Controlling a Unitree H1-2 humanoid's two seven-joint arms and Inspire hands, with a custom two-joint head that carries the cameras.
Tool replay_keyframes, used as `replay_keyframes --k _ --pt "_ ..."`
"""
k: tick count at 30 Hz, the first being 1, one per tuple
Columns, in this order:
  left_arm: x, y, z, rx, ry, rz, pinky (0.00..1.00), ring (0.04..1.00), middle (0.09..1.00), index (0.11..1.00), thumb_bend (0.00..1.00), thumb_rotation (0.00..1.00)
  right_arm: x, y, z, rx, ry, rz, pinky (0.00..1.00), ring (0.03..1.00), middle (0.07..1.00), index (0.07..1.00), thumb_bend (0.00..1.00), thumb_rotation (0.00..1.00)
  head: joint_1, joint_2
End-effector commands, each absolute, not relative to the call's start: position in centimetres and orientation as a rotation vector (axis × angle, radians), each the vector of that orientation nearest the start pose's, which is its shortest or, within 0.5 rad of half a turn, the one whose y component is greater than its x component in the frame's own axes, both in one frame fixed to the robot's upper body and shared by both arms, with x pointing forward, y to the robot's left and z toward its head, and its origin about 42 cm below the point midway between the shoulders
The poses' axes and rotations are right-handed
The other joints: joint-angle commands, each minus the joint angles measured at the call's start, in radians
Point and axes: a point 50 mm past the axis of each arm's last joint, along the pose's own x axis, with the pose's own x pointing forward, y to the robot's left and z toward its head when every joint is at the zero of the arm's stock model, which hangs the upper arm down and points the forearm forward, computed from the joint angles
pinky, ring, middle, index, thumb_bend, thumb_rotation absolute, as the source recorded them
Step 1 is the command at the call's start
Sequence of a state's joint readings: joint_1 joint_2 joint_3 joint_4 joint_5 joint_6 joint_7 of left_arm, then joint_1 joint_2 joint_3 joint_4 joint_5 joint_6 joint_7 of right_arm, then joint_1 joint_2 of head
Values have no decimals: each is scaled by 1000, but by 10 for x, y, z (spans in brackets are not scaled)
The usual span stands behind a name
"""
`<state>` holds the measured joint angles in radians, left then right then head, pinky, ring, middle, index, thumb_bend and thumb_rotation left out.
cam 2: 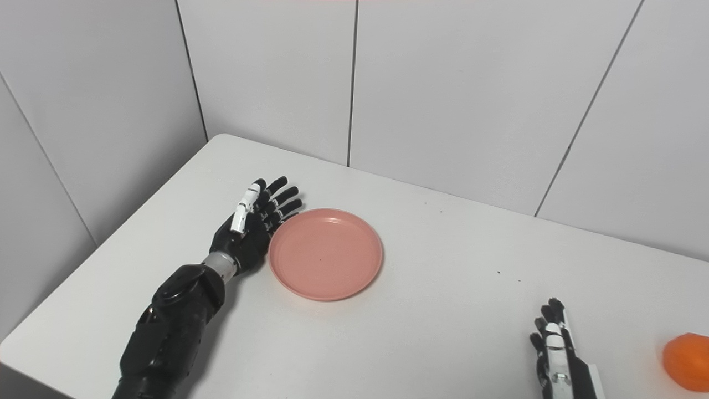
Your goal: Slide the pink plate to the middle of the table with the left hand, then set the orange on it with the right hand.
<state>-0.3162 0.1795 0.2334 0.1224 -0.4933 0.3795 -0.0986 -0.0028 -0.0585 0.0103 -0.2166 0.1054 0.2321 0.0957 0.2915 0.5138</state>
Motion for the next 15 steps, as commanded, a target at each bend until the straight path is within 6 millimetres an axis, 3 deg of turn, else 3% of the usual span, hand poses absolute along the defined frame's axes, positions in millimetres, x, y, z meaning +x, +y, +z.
replay_keyframes --k 1,15 --pt "383 290 152 -394 130 -68 928 921 928 930 324 1000 281 -216 138 41 16 134 1000 1000 1000 1000 110 1000 -3 2" --pt "386 261 152 -410 149 -133 932 928 937 931 329 1000 281 -212 139 43 0 135 1000 1000 1000 1000 137 1000 -56 37"
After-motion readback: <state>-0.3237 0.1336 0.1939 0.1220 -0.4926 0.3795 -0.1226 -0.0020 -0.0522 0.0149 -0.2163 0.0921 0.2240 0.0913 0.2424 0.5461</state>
